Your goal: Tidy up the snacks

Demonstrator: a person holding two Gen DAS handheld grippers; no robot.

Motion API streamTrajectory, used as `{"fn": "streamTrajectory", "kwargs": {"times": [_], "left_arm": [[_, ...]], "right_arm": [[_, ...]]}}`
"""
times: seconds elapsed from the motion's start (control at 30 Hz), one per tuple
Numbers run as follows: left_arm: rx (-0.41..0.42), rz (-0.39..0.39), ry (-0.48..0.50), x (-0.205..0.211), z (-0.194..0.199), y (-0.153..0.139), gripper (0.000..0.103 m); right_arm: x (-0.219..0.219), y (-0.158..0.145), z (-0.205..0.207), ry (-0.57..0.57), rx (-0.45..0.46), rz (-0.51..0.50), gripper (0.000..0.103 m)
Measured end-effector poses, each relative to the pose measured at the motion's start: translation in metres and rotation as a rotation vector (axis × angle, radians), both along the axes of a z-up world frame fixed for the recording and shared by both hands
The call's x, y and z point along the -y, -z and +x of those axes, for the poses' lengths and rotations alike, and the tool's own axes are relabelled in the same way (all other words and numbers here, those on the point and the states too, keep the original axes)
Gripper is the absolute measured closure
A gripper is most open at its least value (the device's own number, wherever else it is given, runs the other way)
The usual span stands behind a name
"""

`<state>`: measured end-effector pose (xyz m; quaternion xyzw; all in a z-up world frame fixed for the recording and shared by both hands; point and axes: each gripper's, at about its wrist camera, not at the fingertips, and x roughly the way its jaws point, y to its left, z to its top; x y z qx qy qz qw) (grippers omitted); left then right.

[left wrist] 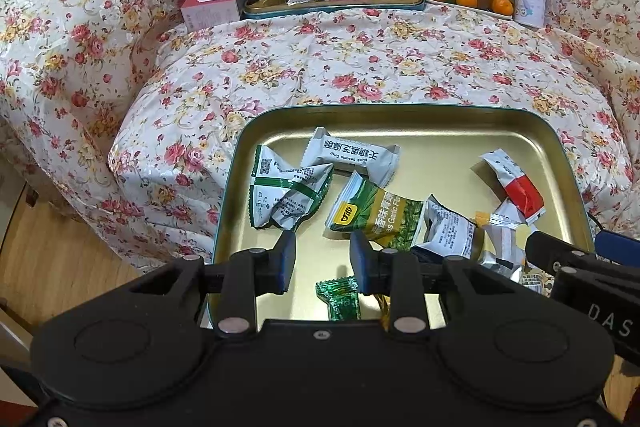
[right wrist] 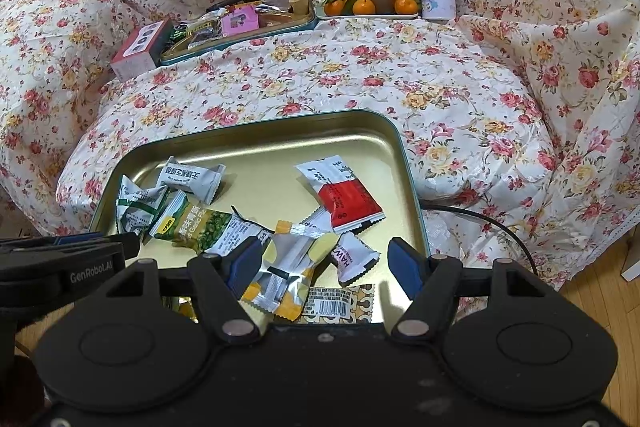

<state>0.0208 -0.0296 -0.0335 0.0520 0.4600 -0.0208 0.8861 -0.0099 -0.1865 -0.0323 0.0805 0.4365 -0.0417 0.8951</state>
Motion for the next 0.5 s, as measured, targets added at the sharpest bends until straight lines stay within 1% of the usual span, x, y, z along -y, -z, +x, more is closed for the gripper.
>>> {"fn": "streamTrajectory", "kwargs": {"times": [0.5], "left_arm": [[-0.005, 0.003, -0.002, 0.0004, 0.0001, 0.0016, 0.063]], "right_arm": [[0.0003, 0.0000, 0.0002, 0.000, 0.000, 0.001, 0.031]]}}
